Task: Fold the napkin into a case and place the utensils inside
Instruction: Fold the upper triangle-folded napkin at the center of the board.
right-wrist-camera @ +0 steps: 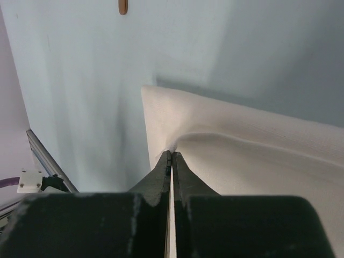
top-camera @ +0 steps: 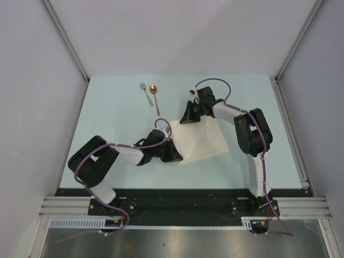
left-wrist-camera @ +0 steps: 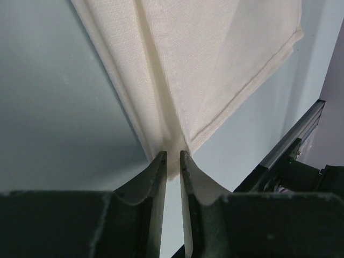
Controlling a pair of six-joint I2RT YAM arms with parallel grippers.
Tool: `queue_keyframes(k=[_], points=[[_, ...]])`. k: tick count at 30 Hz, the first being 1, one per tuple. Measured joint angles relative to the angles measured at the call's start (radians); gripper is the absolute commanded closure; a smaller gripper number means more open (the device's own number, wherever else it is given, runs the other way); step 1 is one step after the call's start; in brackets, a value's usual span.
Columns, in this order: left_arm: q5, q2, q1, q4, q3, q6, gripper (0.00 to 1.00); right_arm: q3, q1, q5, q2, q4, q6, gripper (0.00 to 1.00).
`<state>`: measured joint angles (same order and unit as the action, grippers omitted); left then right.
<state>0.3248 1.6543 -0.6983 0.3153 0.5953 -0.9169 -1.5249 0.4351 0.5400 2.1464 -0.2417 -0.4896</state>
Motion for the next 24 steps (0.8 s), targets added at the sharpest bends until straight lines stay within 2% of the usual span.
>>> queue_keyframes(k=[10,17,24], points=[[-0.012,-0.02,-0.002,0.0,-0.017,-0.003,0.78,-0.062,0.009,0.026,0.051,0.01,-0.008,1.0],[-0.043,-0.072,-0.002,-0.072,-0.033,0.0,0.74,-0.077,0.013,0.035,0.074,0.009,-0.011,1.0],[-0.072,-0.115,-0.004,-0.139,-0.04,0.006,0.75,-0.092,0.021,0.045,0.077,0.011,-0.012,1.0]])
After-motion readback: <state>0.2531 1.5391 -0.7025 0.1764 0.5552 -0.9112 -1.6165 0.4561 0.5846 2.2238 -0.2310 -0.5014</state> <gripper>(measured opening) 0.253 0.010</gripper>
